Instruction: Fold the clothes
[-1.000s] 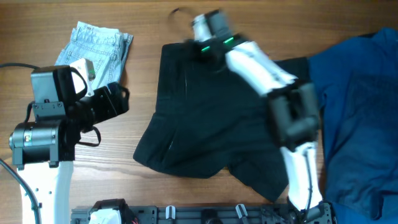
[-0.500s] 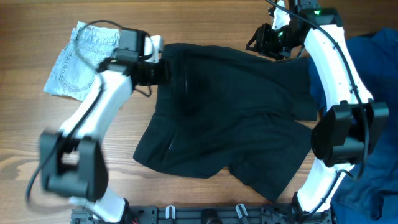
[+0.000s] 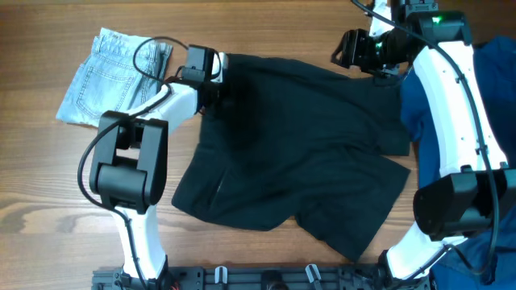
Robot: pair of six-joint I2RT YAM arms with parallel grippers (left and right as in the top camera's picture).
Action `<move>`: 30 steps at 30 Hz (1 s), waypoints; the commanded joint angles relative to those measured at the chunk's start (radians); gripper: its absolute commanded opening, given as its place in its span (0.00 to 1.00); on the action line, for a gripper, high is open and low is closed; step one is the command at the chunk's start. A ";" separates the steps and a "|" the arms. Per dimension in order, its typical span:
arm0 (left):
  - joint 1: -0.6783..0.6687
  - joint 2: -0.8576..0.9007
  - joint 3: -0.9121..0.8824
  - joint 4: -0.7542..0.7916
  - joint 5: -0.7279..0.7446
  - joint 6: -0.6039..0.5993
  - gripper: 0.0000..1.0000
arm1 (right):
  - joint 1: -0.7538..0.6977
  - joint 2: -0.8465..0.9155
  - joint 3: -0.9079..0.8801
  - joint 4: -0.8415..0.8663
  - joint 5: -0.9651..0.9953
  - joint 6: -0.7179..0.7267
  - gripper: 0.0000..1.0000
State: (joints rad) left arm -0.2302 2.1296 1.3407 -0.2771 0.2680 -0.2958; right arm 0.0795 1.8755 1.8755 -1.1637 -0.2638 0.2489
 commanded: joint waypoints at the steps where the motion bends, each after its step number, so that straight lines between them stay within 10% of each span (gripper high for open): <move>1: 0.134 0.101 -0.056 -0.071 -0.420 -0.104 0.04 | -0.002 0.015 -0.047 0.015 0.190 0.051 0.76; 10: 0.218 0.070 -0.004 -0.149 -0.198 -0.045 0.06 | -0.004 0.140 -0.154 0.138 0.196 0.068 0.79; 16: 0.208 -0.061 0.015 -0.200 -0.088 -0.045 0.20 | -0.016 0.224 -0.160 0.173 0.207 0.065 0.64; 22: 0.208 -0.262 0.016 -0.312 -0.017 -0.031 0.33 | -0.026 0.306 -0.203 0.175 0.236 0.012 0.71; 30: 0.209 -0.612 0.016 -0.545 -0.018 -0.022 0.60 | -0.086 0.402 -0.257 0.209 0.305 0.030 0.05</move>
State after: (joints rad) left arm -0.0235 1.6459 1.3586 -0.7696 0.2371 -0.3286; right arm 0.0223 2.2238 1.6577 -0.9516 -0.0391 0.2695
